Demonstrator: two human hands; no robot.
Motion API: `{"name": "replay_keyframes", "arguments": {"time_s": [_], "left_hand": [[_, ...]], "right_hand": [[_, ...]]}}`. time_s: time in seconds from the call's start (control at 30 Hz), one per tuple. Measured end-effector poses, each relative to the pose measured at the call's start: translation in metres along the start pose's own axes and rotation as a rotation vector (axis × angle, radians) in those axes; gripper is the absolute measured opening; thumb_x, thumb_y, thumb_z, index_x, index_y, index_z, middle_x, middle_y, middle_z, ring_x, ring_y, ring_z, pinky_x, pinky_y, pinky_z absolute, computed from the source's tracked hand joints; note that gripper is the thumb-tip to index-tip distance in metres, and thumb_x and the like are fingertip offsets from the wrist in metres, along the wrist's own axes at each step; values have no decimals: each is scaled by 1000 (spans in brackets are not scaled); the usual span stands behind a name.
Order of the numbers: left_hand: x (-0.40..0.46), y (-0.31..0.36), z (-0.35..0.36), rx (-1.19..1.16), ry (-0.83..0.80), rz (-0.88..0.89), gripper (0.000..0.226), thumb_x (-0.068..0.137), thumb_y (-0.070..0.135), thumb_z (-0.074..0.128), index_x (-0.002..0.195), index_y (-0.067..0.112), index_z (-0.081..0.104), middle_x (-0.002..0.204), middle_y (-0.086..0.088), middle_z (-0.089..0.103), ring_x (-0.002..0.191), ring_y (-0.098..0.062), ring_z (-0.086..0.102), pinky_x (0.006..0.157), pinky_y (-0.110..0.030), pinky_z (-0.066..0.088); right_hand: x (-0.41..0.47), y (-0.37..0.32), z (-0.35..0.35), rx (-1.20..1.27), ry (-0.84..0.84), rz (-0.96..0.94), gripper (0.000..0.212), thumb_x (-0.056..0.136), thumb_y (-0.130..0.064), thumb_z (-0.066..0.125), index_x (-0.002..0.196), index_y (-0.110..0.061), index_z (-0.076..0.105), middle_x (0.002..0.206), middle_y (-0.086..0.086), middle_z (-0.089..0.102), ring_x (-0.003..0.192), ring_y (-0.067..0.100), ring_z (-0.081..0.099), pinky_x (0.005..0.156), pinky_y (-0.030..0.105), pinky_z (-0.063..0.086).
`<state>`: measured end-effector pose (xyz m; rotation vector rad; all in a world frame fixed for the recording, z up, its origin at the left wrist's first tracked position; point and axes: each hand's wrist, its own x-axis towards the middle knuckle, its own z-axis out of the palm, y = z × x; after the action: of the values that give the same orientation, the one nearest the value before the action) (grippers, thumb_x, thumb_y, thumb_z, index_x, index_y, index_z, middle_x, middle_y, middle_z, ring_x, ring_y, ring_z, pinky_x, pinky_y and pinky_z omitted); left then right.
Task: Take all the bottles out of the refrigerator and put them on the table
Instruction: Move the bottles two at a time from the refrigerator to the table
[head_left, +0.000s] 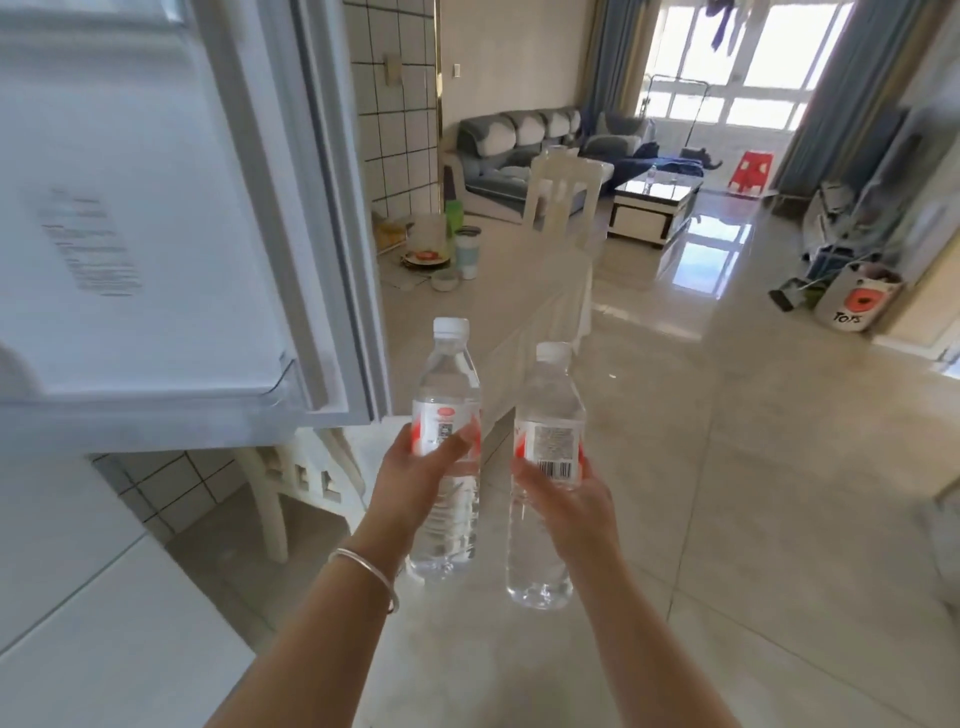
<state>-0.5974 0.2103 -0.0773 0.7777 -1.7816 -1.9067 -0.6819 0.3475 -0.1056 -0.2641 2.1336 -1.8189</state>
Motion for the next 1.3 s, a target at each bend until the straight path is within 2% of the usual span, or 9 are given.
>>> {"name": "replay_keyframes", "arguments": {"time_s": [0.17, 0.4, 0.57, 0.73, 0.83, 0.93, 1.03, 1.13, 1.3], "left_hand": [[96, 0, 43, -61, -59, -20, 57, 59, 55, 77, 102, 19, 68, 95, -7, 76, 89, -26, 73, 93, -54, 52], [229, 27, 75, -81, -32, -27, 42, 67, 43, 77, 98, 17, 69, 91, -7, 76, 86, -27, 74, 88, -57, 53], [300, 33, 82, -93, 68, -31, 65, 51, 59, 74, 100, 17, 69, 93, -8, 76, 94, -33, 71, 89, -62, 50], [375, 30, 73, -65, 172, -27, 55, 58, 60, 73, 101, 27, 68, 95, -1, 77, 92, -23, 73, 90, -56, 52], [416, 30, 65, -44, 298, -9, 32, 69, 49, 76, 90, 26, 70, 83, 3, 77, 80, -17, 72, 74, -35, 59], [450, 31, 55, -71, 446, -11, 14, 79, 38, 70, 86, 27, 69, 80, 4, 75, 71, -10, 70, 56, -16, 54], [477, 29, 42, -119, 584, -15, 13, 81, 35, 70, 90, 26, 70, 88, 0, 76, 78, -14, 72, 62, -17, 55], [492, 19, 26, -172, 695, -45, 19, 81, 35, 68, 96, 22, 69, 90, -1, 75, 76, -14, 71, 62, -17, 54], [507, -1, -20, -245, 883, -111, 42, 65, 51, 74, 96, 23, 69, 92, -5, 75, 87, -27, 70, 85, -42, 53]], "right_hand": [[101, -5, -14, -54, -3, -17, 74, 43, -63, 72, 107, -27, 62, 89, -2, 73, 78, 13, 71, 75, 37, 59], [245, -51, 5, -88, -47, -44, 72, 46, -60, 73, 109, -26, 62, 91, -4, 72, 79, 10, 70, 61, 20, 50], [337, -61, 37, -85, -116, -49, 79, 41, -66, 71, 108, -26, 63, 90, -2, 73, 82, 15, 70, 76, 38, 57], [425, -65, 82, -104, -280, -58, 69, 48, -65, 73, 104, -27, 63, 89, -4, 73, 83, 14, 70, 81, 44, 57], [475, -73, 108, -121, -434, -47, 54, 62, -50, 78, 107, -24, 61, 92, -3, 72, 82, 14, 69, 76, 37, 58], [517, -84, 138, -133, -592, -34, 63, 54, -53, 79, 107, -23, 63, 90, -3, 73, 79, 13, 71, 70, 33, 58], [552, -88, 177, -150, -708, -44, 78, 42, -66, 78, 104, -21, 65, 90, 1, 74, 80, 18, 73, 77, 46, 59], [569, -85, 217, -154, -819, -24, 76, 44, -66, 77, 104, -21, 66, 92, 2, 74, 83, 19, 72, 81, 48, 58], [580, -74, 282, -191, -947, 17, 78, 40, -64, 74, 103, -20, 65, 92, 1, 73, 83, 18, 70, 77, 40, 58]]}}
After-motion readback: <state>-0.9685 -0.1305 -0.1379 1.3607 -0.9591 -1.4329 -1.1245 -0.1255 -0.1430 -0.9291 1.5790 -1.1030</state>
